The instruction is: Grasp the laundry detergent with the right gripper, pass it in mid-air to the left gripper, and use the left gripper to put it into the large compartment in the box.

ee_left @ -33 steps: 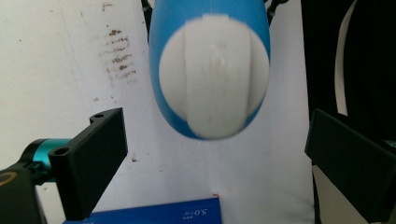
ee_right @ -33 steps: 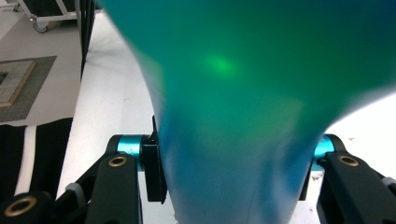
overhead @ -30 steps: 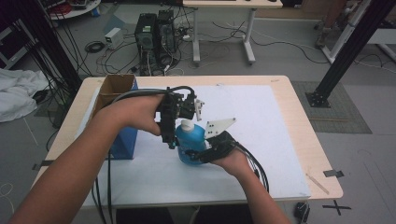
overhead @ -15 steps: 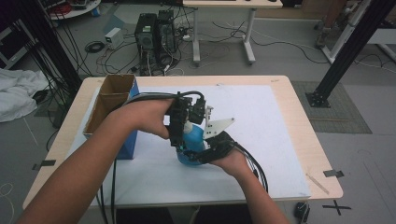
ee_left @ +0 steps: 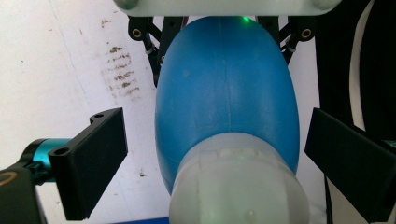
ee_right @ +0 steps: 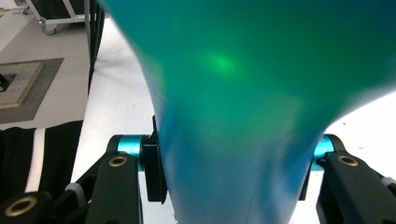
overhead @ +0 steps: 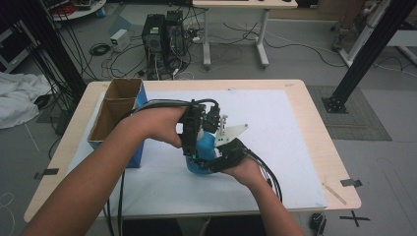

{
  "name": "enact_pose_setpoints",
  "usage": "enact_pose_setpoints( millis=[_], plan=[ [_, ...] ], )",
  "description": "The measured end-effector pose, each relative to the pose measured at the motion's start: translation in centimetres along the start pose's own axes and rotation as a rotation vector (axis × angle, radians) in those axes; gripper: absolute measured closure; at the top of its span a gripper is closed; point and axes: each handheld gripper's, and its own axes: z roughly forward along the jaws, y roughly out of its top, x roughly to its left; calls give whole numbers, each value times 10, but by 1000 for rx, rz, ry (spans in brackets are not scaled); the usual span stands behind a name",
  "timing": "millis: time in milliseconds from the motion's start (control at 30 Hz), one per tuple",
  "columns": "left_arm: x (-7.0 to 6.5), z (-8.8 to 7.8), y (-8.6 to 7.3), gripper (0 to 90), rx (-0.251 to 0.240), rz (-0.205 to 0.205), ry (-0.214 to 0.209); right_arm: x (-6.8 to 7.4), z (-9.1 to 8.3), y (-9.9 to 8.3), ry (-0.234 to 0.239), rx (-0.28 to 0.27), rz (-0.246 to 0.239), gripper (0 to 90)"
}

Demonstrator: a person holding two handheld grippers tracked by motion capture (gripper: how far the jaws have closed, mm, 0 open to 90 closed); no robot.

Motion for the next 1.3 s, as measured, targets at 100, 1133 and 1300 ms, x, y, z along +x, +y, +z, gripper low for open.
enact_pose_setpoints(
  millis=[100,1133,1300],
  plan=[
    [0,1,1,58,4,1,0,0,0,0,0,-2,-2,457],
    [1,8,5,113,29,7,9,1,0,2,16,-16,12,459],
    [1,8,5,138,30,6,6,1,0,2,20,-16,17,459]
  ],
)
